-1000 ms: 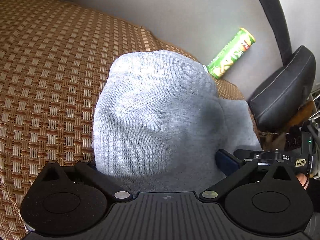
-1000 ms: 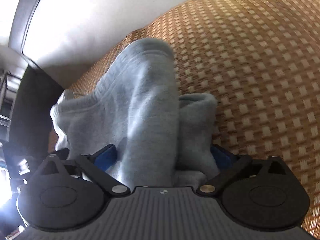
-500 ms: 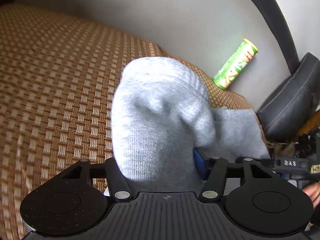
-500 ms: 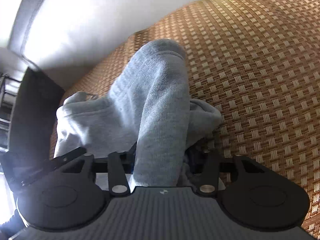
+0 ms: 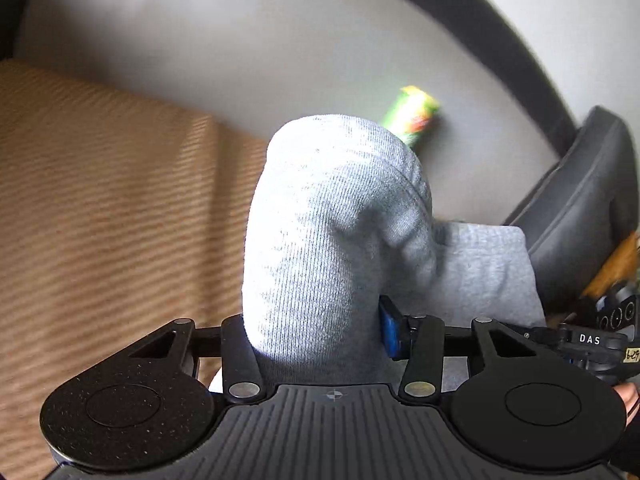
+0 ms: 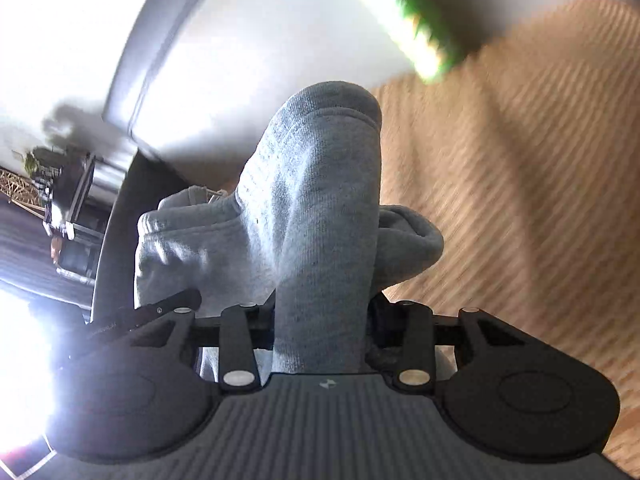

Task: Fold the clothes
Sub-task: 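Lower the hoodie bundle onto the sofa seat with both grippers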

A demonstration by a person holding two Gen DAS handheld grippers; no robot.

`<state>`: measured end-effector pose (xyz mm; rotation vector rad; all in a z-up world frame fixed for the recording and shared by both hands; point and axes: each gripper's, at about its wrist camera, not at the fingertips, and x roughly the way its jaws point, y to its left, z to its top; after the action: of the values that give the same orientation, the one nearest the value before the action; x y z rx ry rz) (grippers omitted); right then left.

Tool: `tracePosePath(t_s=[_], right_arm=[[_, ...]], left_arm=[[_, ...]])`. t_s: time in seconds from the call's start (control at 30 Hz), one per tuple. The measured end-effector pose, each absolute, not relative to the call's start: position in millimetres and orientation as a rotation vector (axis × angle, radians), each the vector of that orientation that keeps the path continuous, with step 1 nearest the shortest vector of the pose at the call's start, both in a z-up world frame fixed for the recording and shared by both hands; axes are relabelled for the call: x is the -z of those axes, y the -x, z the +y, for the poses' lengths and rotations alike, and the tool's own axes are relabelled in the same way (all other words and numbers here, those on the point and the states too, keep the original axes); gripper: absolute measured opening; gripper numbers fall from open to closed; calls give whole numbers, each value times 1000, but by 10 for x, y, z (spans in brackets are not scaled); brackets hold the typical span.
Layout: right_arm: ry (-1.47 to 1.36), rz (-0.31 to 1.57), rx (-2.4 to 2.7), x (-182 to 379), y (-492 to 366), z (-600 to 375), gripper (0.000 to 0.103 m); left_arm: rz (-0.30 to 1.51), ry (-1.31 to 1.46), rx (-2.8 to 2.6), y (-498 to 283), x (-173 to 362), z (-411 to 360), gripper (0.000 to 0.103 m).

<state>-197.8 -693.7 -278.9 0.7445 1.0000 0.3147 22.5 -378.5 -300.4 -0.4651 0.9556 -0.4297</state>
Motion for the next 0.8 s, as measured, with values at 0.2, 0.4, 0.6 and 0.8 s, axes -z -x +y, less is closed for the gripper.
tracePosePath(t_s=[0.2, 0.4, 0.6, 0.8], right_arm=[[-604, 916, -241, 2348, 1571, -8022, 46], [-600, 958, -156, 2920, 1023, -8561, 48], [-641, 910, -1, 3922, 905, -8785, 75], [-527, 862, 92, 3530, 1063, -8788, 79]], left_arm=[[896, 459, 503, -1039, 3070, -5203, 47], [949, 369, 445, -1502, 3776, -5781, 57], [1004, 390, 399, -1751, 4351, -5672, 83], [920, 267, 363, -1482, 3698, -5452, 80]])
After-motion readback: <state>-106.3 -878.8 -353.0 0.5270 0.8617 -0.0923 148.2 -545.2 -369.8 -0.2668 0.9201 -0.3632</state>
